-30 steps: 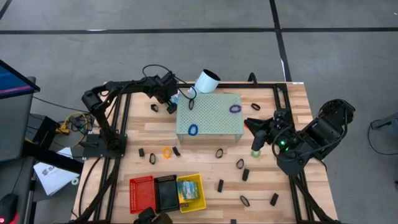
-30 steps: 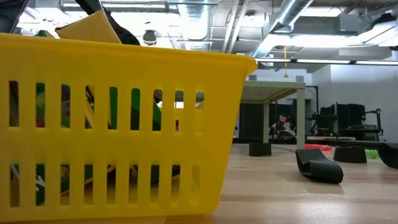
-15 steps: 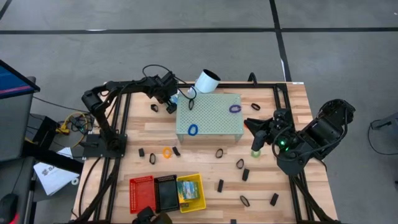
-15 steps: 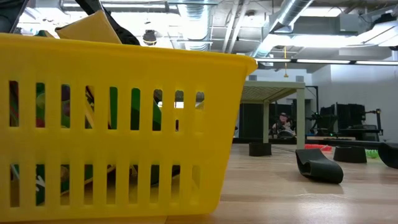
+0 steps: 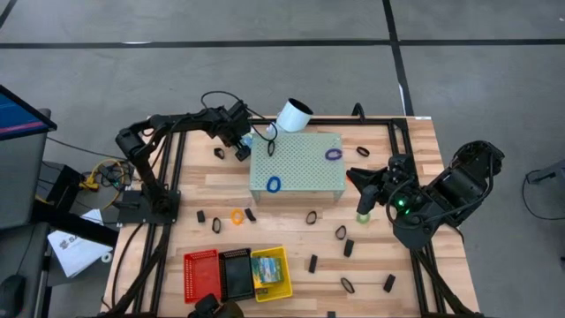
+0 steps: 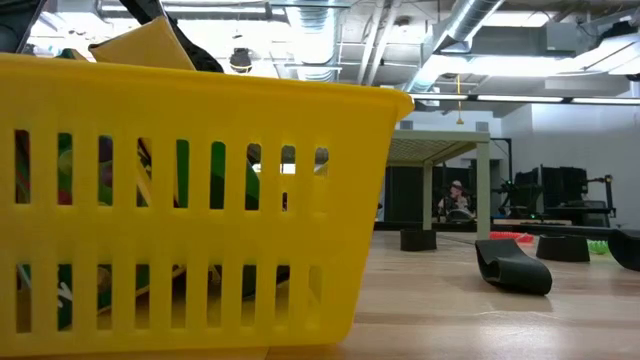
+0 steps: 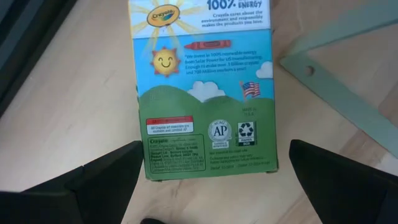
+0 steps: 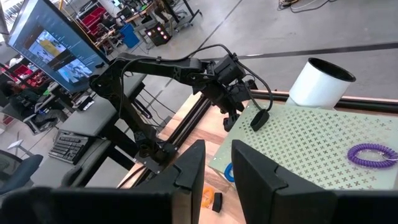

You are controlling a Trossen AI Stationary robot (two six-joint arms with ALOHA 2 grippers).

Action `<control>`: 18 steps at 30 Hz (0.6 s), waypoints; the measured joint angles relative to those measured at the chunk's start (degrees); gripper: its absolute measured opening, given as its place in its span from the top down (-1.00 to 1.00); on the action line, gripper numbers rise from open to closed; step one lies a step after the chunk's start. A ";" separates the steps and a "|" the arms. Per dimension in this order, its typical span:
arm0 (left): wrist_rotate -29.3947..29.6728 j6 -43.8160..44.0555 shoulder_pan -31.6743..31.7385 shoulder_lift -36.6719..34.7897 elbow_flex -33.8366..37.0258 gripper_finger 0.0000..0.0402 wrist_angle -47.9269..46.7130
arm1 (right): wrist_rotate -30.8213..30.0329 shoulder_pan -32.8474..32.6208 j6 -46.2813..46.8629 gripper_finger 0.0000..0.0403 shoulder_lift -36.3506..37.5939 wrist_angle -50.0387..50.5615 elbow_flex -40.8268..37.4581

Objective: Pick & Place Office Desk Supplies
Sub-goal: Put the yellow crayon box into the yellow bin

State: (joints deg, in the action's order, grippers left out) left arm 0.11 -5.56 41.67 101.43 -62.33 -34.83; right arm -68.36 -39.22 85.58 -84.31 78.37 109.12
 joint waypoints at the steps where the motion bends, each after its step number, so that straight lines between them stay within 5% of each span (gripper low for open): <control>1: -0.04 0.01 0.00 0.00 0.00 -0.99 -0.03 | 0.02 0.00 0.00 0.62 0.00 -0.02 0.00; 18: -0.36 1.06 0.00 -0.02 5.28 -0.99 3.60 | 0.00 0.00 -0.52 0.62 0.00 -1.25 0.00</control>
State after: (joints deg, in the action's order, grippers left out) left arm -0.25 -4.50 41.67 101.41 -57.04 -31.23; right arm -68.36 -39.22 85.06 -84.31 77.12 109.12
